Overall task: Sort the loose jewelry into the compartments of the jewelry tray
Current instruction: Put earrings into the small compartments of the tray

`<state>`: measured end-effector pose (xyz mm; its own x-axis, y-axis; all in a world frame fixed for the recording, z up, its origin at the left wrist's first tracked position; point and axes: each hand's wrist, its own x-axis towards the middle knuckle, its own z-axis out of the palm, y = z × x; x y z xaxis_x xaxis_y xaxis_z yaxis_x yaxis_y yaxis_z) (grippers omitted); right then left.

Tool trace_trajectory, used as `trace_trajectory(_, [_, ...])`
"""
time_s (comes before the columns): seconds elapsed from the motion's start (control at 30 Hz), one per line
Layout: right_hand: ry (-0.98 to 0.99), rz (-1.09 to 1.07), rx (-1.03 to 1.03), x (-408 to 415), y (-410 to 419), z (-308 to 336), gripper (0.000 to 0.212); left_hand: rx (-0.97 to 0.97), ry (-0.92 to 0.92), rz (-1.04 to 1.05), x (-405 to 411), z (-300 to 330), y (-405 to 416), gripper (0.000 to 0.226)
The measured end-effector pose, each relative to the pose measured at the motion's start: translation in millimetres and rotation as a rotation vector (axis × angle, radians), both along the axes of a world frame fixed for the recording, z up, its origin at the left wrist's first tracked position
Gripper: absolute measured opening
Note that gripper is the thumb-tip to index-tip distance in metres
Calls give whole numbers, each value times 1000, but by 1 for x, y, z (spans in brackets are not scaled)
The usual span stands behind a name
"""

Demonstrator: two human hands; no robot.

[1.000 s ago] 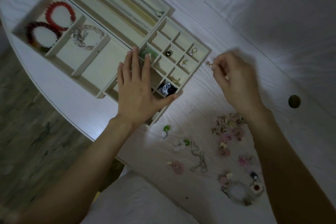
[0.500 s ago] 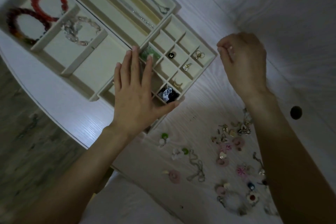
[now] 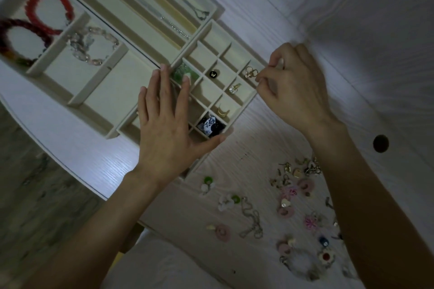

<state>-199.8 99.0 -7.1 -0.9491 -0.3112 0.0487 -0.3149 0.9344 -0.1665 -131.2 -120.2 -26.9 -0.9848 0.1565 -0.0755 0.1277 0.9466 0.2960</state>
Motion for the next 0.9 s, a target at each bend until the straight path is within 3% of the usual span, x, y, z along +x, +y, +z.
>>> trace_trajectory(0.4, [25,87,49,-3,6,2,26,-31,-31,-10,0,1,0,110])
trace_trajectory(0.6, [98,64,-36,-7,1,0,21,-38,-31,-13,0,1,1,109])
trace_trajectory(0.9, [38,95,3,-8,4,0,27,-37,-33,-15,-1,0,0,109])
